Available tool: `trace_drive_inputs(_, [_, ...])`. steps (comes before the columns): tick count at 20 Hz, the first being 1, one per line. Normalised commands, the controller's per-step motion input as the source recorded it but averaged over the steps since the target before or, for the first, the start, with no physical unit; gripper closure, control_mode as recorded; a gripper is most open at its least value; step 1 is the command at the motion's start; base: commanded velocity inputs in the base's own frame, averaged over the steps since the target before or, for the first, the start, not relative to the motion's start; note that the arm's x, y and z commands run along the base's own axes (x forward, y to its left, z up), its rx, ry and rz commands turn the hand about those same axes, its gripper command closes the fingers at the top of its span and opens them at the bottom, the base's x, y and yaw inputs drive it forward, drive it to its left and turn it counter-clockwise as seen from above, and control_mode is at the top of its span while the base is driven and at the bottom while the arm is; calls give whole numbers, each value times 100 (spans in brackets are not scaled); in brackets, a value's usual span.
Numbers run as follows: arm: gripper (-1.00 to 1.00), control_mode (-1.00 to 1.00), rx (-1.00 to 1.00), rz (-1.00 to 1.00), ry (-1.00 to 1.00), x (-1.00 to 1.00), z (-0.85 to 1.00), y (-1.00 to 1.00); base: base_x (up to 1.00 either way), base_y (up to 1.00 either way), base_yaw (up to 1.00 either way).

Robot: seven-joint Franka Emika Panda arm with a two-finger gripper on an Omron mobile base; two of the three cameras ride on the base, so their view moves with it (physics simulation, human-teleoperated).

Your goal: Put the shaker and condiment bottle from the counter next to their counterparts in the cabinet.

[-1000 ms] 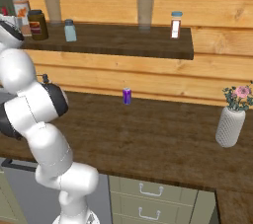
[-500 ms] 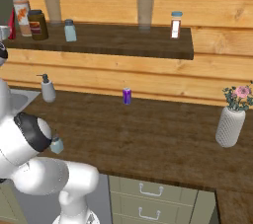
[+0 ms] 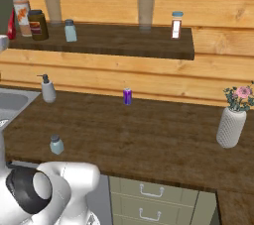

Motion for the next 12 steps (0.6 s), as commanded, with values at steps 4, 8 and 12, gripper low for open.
trace_drive_inputs(4, [-100,-100,-19,0,17,-48,-17,-73,0,0,0])
trace_drive_inputs(8, [-100,-100,-46,1,59,-1,-64,-52,0,0,0])
trace_drive_inputs(12, [-100,-100,-46,0,61,-1,-61,-69,0,0,0])
